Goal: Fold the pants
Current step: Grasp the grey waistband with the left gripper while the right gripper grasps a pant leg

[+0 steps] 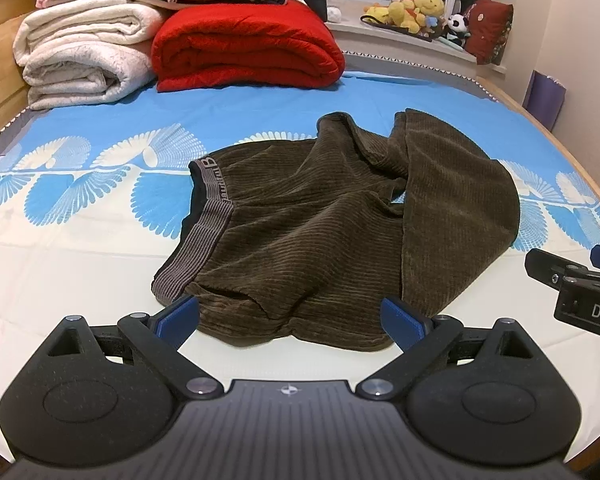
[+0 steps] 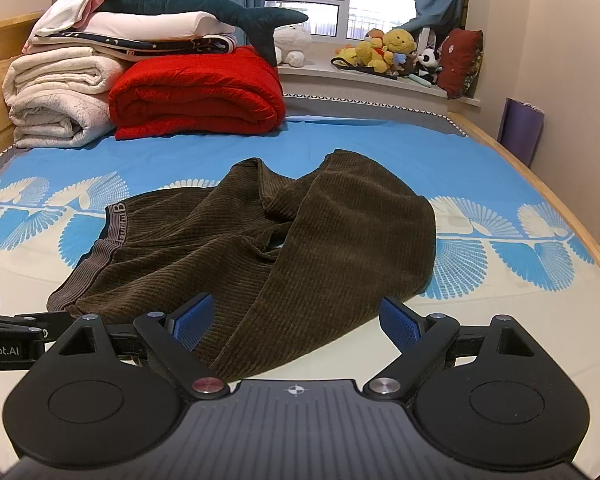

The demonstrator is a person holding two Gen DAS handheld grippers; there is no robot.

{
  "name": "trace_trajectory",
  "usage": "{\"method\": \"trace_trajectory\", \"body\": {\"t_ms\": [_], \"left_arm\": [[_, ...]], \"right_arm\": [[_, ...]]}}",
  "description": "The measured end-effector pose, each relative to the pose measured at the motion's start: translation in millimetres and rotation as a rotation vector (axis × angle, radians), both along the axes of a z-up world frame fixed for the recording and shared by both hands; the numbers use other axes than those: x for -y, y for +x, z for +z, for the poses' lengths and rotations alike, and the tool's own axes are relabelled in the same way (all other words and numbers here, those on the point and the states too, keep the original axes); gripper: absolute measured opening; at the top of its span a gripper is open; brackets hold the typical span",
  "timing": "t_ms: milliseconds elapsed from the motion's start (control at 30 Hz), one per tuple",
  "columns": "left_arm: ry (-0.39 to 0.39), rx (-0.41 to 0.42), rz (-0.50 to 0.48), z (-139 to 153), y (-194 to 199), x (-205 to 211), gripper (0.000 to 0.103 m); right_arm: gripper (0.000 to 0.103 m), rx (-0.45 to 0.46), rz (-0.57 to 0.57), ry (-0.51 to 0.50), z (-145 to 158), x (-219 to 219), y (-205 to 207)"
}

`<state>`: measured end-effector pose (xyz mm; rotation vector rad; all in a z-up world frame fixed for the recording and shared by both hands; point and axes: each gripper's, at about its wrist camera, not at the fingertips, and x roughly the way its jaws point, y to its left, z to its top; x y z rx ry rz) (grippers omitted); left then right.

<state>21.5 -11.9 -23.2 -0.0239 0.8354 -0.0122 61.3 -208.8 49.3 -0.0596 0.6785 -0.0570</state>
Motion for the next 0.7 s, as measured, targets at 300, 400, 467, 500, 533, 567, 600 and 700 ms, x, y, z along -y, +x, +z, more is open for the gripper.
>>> {"method": "trace_trajectory", "body": {"t_ms": [300,400,467,500,533,567,600,700], "left_arm": [[-0.158,-0.021,-0.056,35.5,44.9,-58.8,0.015],[-0.183,-0.027,-0.08,48.7,80.2,-89.1,0.015],[-0.213,-0.035,-0.039,43.4,104.6,-114.1,0.015],[-0.236,-0.038,-0.012,34.0,114.9,-128.1,0.015],[-0.259,-0.051,0.015,21.0,123.0,-141.6,0.015],[-0.281,-0.102,0.048,1.1,131.2,-154.4,0.015],[-0.29,-0.193,0.091,-18.8,139.3,-165.8,0.015],[-0.364,-0.345,0.137,-57.3,155.8,-182.7,0.015]], "right_arm": [[0.07,0.124,-0.078,0.083,17.9,33.3,11.7],[0.057,0.18,-0.12,0.125,22.7,51.8,29.2],[0.055,0.201,-0.113,0.098,23.9,55.5,41.0],[0.055,0.204,-0.099,0.091,23.0,56.0,49.2],[0.055,0.193,-0.085,0.082,20.6,55.6,58.8],[0.055,0.161,-0.074,0.098,15.5,55.3,70.1],[0.055,0.113,-0.061,0.118,7.4,53.8,82.8],[0.059,-0.04,-0.02,0.135,-25.1,44.4,119.6]]}}
